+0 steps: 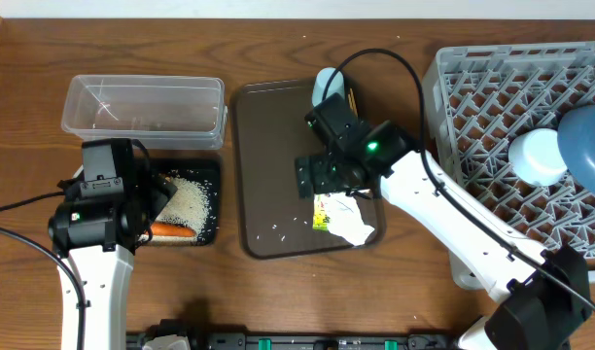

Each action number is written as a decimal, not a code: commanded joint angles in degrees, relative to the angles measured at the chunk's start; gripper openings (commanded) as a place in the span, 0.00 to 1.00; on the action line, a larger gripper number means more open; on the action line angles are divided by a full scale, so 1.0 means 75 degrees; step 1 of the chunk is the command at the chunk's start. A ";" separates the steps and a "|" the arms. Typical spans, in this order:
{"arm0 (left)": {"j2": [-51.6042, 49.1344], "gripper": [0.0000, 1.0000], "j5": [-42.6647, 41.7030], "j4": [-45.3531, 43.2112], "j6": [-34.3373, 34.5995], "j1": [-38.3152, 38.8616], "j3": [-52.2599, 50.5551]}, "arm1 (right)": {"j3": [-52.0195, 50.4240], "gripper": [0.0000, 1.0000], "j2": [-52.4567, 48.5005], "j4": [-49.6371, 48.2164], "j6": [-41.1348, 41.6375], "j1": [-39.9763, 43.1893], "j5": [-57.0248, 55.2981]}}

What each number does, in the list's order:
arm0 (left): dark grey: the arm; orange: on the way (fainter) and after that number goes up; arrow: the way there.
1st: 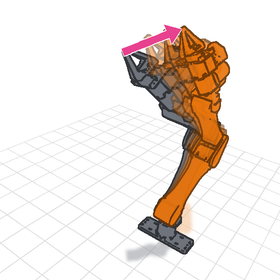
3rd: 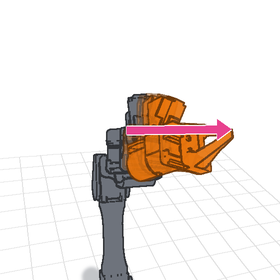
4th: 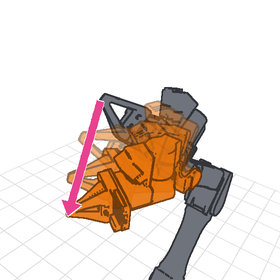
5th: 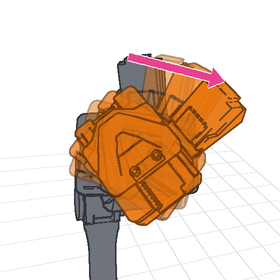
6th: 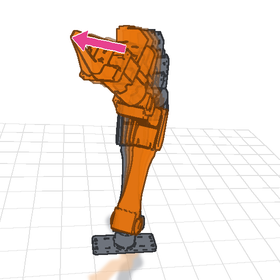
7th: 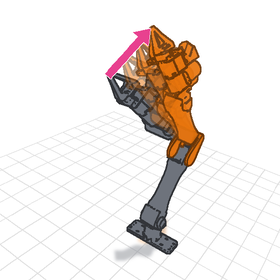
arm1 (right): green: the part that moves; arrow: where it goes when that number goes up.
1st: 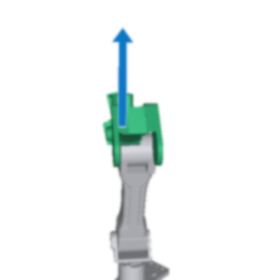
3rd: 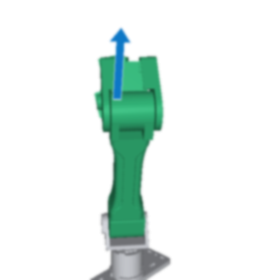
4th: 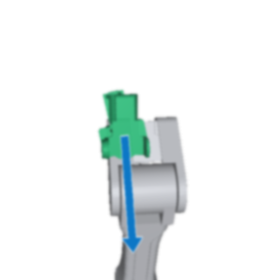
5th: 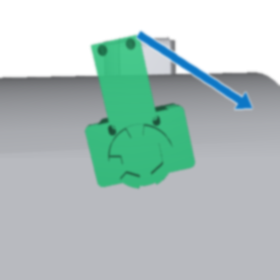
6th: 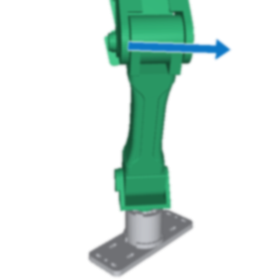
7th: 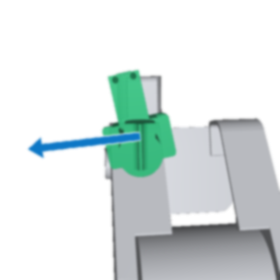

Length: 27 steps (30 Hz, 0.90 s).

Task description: Sort waste into correct bins and load items into the dishwasher rack

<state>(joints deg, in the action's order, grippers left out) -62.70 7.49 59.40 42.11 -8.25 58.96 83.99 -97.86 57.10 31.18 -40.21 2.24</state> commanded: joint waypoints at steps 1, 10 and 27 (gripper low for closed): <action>-0.0020 0.98 0.0070 0.0017 -0.0067 -0.0035 0.0023 | 0.0044 0.99 0.0012 -0.0012 0.0000 -0.0265 0.0003; -0.0020 0.98 0.0070 0.0017 -0.0067 -0.0035 0.0023 | 0.0047 0.99 0.0012 -0.0204 0.0157 -0.0268 -0.0711; -0.0020 0.98 0.0070 0.0017 -0.0067 -0.0035 0.0023 | 0.0052 0.99 0.0017 -0.0420 0.0189 0.2868 -0.0370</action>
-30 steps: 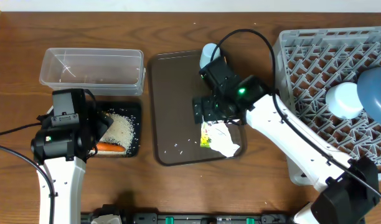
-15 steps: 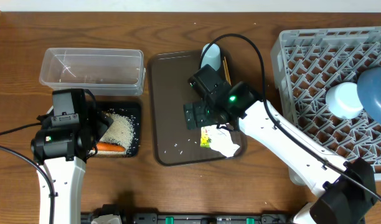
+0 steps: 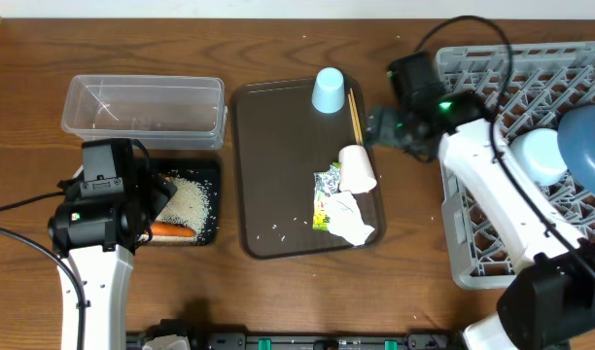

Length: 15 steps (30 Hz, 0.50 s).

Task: Sort waste into correct bins and load items into the dishwasher rack
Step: 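Swing the left gripper over the brown tray toward the white tissue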

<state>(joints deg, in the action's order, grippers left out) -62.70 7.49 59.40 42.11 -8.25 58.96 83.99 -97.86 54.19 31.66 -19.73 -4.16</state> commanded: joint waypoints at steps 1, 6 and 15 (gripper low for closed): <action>-0.0020 0.98 0.0070 0.0017 -0.0067 -0.0035 0.0023 | 0.0052 0.99 0.0017 -0.0041 0.0143 0.0172 0.0586; -0.0020 0.98 0.0073 0.0020 -0.0067 -0.0035 0.0023 | 0.0052 0.99 0.0017 -0.0108 0.0146 0.0175 0.0644; -0.0020 0.98 0.0073 0.0017 -0.0067 -0.0035 0.0023 | 0.0052 0.99 0.0017 -0.0108 0.0146 0.0178 0.0644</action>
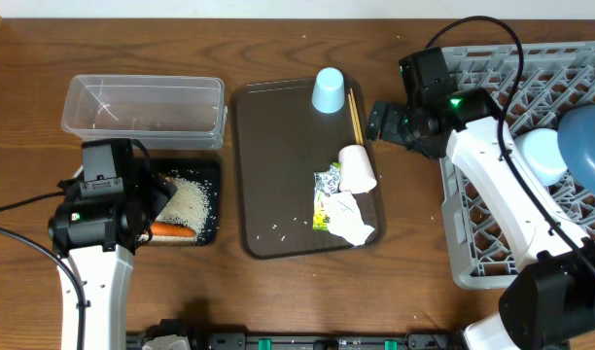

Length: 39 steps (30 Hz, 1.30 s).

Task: Sort waste into correct bins and load items into the dishwasher rack
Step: 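Swing the left gripper over the brown tray toward the white tissue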

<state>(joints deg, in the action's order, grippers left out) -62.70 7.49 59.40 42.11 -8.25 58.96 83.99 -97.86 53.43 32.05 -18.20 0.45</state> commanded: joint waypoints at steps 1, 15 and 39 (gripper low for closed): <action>-0.0020 0.98 0.0070 -0.0023 -0.0009 -0.0035 0.0023 | 0.0052 0.99 0.0017 -0.0009 0.0093 -0.0026 0.0029; -0.0023 0.98 -0.2224 0.0093 0.0842 -0.0006 0.0023 | 0.0052 0.99 0.0017 -0.0006 0.0093 -0.0026 0.0029; -0.0775 0.98 -0.3133 -0.0233 -0.1786 0.3319 -0.0006 | 0.0052 0.99 0.0017 -0.0006 0.0093 -0.0026 0.0029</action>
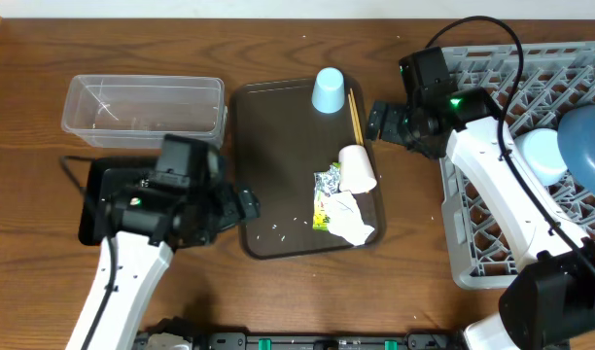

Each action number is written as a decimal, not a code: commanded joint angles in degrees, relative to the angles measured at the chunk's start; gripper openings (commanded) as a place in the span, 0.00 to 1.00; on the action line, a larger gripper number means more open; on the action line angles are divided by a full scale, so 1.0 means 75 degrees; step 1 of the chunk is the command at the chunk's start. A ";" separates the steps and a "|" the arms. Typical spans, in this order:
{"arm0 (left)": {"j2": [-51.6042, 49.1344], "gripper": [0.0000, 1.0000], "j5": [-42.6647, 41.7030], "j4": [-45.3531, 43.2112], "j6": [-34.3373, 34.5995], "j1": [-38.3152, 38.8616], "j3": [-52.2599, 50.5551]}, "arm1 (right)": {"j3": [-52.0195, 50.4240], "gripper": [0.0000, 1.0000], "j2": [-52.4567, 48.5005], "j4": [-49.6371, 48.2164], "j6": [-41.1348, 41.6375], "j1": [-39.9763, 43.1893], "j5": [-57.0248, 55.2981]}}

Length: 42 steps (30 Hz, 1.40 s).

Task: Sort waste into correct bins and load items into the dishwasher rack
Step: 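Swing the left gripper over the brown tray toward the white tissue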

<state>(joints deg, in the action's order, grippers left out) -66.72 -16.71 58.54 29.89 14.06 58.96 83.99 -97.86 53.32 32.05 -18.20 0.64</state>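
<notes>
A brown tray (278,146) holds an upturned light-blue cup (328,90), chopsticks (355,115), a white paper cup (357,167) on its side, a foil wrapper (327,185), crumpled white paper (354,226) and loose rice grains (283,228). My left gripper (247,204) is at the tray's left edge; its jaws are too dark to read. My right gripper (375,122) hangs open and empty just off the tray's right edge, beside the chopsticks. The grey dishwasher rack (492,87) stands at the right.
A clear plastic bin (142,109) sits at the back left. A black food tray (95,199) lies below it, mostly covered by my left arm. In the rack are a white cup (539,156) and a blue bowl (584,131).
My left arm has moved right, from over the black food tray to the brown tray's left edge, hiding the rice and carrot. The right arm has not moved.
My right gripper was first over the middle of the brown tray, covering the white paper cup. Then it stood off the tray's right edge near the rack, the cup lying exposed, and has stayed there. My left gripper stayed over the black tray until now.
</notes>
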 commanded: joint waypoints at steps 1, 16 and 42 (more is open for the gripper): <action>-0.0373 0.98 0.0093 -0.0239 -0.0157 0.0530 -0.0006 | 0.0052 0.99 0.0017 0.0009 0.0093 -0.0026 0.0003; -0.2640 0.99 0.0093 -0.1985 -0.0152 0.2792 -0.0006 | 0.0052 0.99 0.0017 0.0009 0.0093 -0.0026 0.0003; -0.4558 0.97 0.0187 -0.4354 0.1874 0.4144 -0.0003 | 0.0052 0.99 0.0017 0.0009 0.0093 -0.0026 0.0003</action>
<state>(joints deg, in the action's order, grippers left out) -100.86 -16.27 26.52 42.96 45.17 58.96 83.99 -97.86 53.32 32.05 -18.22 0.67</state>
